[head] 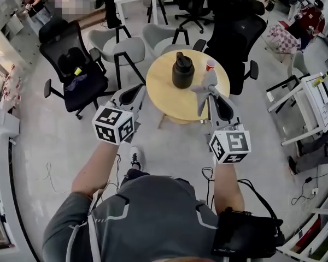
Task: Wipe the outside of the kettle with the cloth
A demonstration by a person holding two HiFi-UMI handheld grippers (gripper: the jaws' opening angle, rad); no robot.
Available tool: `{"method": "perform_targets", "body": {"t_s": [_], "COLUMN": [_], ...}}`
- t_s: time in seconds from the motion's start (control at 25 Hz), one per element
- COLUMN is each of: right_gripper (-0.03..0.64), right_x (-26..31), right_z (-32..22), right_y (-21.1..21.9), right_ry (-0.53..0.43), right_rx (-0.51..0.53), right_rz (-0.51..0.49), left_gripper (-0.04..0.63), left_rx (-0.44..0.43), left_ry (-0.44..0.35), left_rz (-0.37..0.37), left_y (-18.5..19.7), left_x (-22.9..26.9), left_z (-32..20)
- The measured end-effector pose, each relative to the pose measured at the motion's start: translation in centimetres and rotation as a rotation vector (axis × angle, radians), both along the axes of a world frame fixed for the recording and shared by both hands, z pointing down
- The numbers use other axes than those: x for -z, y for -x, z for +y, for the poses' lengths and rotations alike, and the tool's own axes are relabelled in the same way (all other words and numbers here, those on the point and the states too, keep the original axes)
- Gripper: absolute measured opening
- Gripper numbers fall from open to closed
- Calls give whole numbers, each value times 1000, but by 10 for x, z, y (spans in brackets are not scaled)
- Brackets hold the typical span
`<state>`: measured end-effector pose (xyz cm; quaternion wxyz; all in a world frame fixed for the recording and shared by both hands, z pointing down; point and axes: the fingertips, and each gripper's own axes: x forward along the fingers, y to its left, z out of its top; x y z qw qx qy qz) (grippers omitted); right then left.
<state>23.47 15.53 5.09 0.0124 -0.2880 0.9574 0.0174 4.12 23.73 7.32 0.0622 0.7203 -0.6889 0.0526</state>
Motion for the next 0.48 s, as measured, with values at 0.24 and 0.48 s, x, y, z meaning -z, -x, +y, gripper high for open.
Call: {"method": "perform_targets", "body": {"t_s": [0.24, 0.48], "right_gripper": [44, 44], "right_x": [4, 2], "right_z": [-38, -82], "right_y": [34, 99], "right_ry": [9, 21], "right_rx": [-76, -176], "right_rz": [21, 44], "left_gripper": [7, 8], "left_rx": [-62, -157], "left_ry": [-22, -35], "left_rz": [30, 40], "left_y": [44, 116], "left_x": [2, -1], "left_z": [-47, -103]}}
